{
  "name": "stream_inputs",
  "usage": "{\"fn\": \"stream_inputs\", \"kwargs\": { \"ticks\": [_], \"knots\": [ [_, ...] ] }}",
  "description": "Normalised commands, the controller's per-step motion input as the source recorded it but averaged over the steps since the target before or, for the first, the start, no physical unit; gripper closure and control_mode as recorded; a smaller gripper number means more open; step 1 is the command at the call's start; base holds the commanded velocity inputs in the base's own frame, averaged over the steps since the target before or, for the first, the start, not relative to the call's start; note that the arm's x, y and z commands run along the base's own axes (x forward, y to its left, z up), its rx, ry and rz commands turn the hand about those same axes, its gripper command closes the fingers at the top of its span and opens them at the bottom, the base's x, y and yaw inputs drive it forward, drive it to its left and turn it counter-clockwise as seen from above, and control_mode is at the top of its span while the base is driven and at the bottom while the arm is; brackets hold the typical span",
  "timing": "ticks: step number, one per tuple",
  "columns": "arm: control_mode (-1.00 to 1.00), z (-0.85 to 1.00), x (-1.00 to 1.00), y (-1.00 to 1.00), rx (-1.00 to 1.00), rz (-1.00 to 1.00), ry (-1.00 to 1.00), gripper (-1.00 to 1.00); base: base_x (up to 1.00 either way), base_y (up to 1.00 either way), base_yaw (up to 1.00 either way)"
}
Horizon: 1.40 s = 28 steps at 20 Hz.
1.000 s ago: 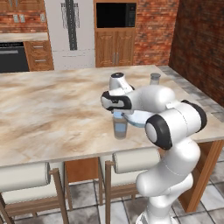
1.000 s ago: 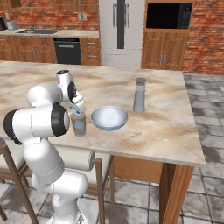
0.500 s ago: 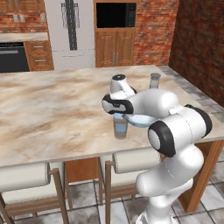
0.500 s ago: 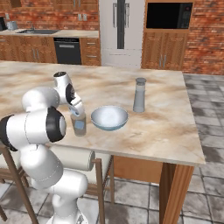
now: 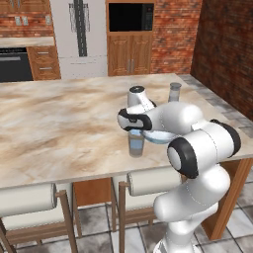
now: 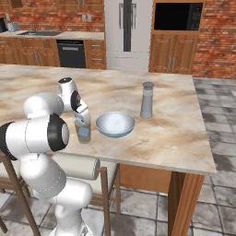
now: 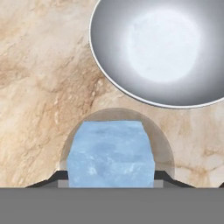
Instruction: There are two ice cubes in the ice bowl. Place both ice cubes in the glass cup.
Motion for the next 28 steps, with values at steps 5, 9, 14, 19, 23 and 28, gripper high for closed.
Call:
{"fn": "stream_inputs", "kwargs": {
  "ticks": [5, 9, 14, 19, 23, 28],
  "knots": [
    [-1.0, 0.0, 0.0, 0.0, 0.0, 0.0, 0.0, -1.0, 0.0, 0.0, 0.0],
    [-1.0, -0.01, 0.0, 0.0, 0.0, 0.0, 0.0, -1.0, 0.0, 0.0, 0.0],
    [-1.0, 0.13, 0.0, 0.0, 0.0, 0.0, -0.02, -1.0, 0.0, 0.0, 0.0],
    [-1.0, 0.39, -0.25, 0.0, 0.01, 0.0, -0.05, -1.0, 0.0, 0.0, 0.0],
    [-1.0, 0.08, -1.0, 0.0, 0.0, 0.06, -0.06, -1.0, 0.0, 0.0, 0.0],
    [-1.0, 0.0, -1.0, 0.0, -0.07, 0.09, -0.21, -1.0, 0.0, 0.0, 0.0]
  ]
}}
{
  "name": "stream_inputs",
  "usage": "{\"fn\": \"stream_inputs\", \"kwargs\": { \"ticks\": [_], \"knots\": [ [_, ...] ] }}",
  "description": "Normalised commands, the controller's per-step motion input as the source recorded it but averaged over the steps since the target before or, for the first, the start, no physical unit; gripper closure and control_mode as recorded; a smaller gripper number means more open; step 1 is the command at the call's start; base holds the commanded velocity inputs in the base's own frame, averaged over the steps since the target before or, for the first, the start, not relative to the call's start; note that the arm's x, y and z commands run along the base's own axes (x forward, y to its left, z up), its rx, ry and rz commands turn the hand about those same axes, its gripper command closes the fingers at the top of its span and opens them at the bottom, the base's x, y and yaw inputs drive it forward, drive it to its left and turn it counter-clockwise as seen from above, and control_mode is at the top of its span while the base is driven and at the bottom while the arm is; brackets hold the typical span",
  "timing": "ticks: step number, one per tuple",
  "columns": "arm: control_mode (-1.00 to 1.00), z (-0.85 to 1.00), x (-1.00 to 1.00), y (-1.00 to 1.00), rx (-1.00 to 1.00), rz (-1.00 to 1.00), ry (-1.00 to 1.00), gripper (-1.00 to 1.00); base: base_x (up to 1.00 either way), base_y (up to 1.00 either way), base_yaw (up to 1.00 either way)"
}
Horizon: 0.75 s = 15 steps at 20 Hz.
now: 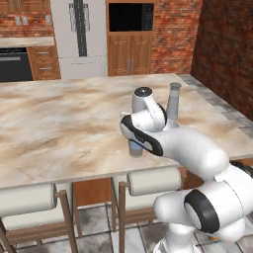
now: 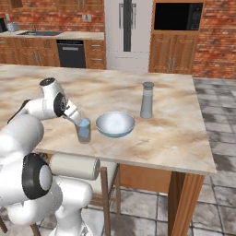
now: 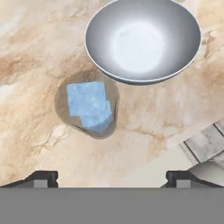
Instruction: There are two ice cubes in the ice bowl. Place both ice cubes in the glass cup.
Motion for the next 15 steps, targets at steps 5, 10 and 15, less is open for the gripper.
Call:
{"fn": "stream_inputs", "kwargs": {
  "ticks": [5, 10, 15],
  "knots": [
    [-1.0, 0.0, -0.98, 0.0, -0.41, 0.17, -0.63, -1.0, 0.0, 0.0, 0.0],
    [-1.0, 0.07, -0.1, 0.01, -0.02, 0.0, -0.07, -1.0, 0.0, 0.0, 0.0],
    [-1.0, 0.0, -0.01, 0.0, 0.0, -0.01, 0.0, -1.0, 0.0, 0.0, 0.0]
  ]
}}
